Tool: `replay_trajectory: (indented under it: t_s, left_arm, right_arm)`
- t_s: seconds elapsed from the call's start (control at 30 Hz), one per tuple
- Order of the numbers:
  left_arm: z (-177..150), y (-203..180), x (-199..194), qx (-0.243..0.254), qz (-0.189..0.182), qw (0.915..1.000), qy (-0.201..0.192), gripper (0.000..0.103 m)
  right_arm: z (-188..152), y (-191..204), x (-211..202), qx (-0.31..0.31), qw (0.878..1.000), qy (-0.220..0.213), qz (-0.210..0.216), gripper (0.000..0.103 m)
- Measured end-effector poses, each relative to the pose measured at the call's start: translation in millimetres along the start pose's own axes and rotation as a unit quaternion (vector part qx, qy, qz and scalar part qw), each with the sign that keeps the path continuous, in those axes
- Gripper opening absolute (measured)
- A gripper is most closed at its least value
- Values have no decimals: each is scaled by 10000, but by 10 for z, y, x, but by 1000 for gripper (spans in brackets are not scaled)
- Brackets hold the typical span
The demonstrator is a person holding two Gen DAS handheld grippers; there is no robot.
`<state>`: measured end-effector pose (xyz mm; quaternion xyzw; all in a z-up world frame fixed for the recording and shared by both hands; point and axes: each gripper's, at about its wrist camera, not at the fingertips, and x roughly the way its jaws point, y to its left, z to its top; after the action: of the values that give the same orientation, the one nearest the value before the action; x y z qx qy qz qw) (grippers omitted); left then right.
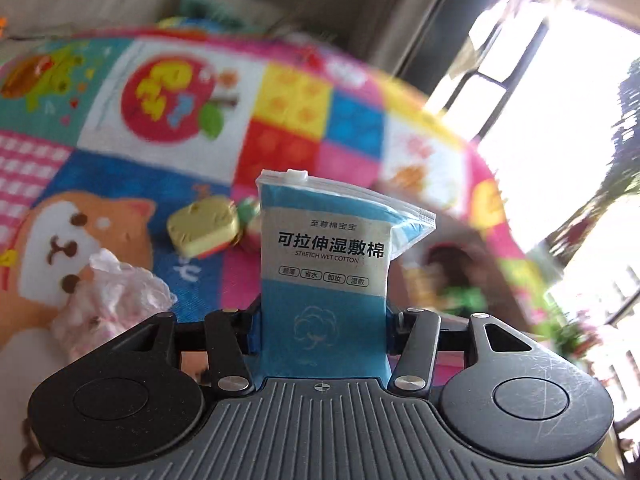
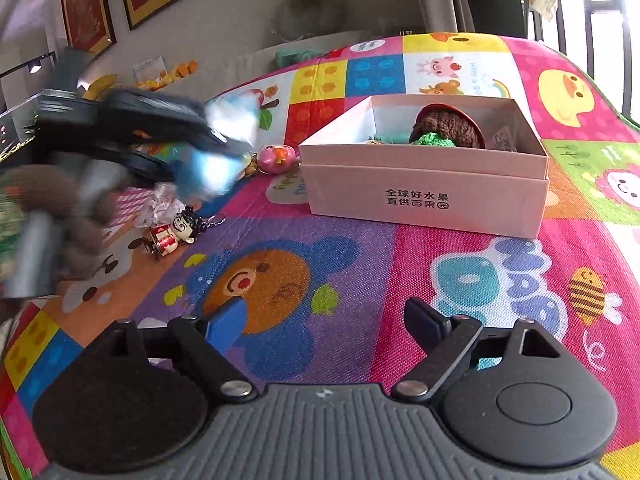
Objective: Organize objects
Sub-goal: 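Grasp the blue wet-cotton pack with the left gripper while the right gripper grasps the white tissue, then drop the tissue into the pink box with the right gripper and grasp the white battery charger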
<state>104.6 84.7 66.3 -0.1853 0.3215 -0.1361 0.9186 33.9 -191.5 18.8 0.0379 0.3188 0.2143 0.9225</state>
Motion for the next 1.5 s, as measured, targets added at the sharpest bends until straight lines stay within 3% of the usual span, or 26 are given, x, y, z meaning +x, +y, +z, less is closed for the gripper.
replay_trajectory:
  t_s: [0.07,0.13,0.23,0.3,0.37,0.47,0.57,0.77,0.8,0.9,1.0,1.07,1.23,1.27,1.37,1.5]
  left_arm:
    - [27,69,-352,-29,98,9991,-410,56]
    - [55,278,-607,-181,622,9951,-752,56]
    - [-17,749,-775,-758,1435,9823,-937,56]
    - [-184,1026,-865,-1236,1474,9764,-979,56]
    - [-379,1172,-942,-1409,1474,9736,-1024,56]
    - [-571,1300,-1053,-1513,1474,9715,-1075,56]
    - [-632,1343,-1205,-1449,1563,9700,-1173,56]
    - [-604,1331,-1250,-1131,1794,9728,-927,56]
    - [-619,1339,-1237,-1099,1791,9738,-865,56]
    - [-673,1353,-1176,-1110,1748,9756,-733,56]
    - [-704,1333,-1113,-1160,1602,9780,-659,56]
    - [-699,1285,-1071,-1115,1504,9803,-633,56]
    - [-656,1124,-925,-1025,1294,9848,-546,56]
    - [-651,1089,-896,-1003,1258,9856,-524,56]
    - [-648,971,-814,-911,1146,9882,-459,56]
    - [-637,887,-707,-895,1059,9895,-406,56]
  right_arm:
    - [11,-6,28,21,9999,97,14,87]
    - [29,12,70,-42,9997,228,30,92]
    - [39,126,114,-371,9988,327,-33,93]
    - [83,238,125,-664,9974,263,-58,93]
    - [222,382,151,-903,9957,187,-12,93]
    - [562,703,281,-1140,9924,154,437,93]
    - [833,1167,575,-1507,9859,130,713,93]
    - [1096,1943,1461,-1624,9836,460,629,88]
    - [1085,2014,1600,-1664,9833,541,494,79]
    - [982,2049,1812,-1886,9784,821,184,39]
    - [869,1954,1636,-2289,9712,660,-14,30]
    - [769,1831,1468,-2678,9614,632,-95,29]
    - [507,1502,1180,-3897,9158,394,-886,29]
    - [516,1414,1183,-3906,9136,428,-1045,29]
    - [729,1178,1159,-3442,9294,624,-1180,30]
    - [1159,1096,995,-2577,9605,791,-689,37]
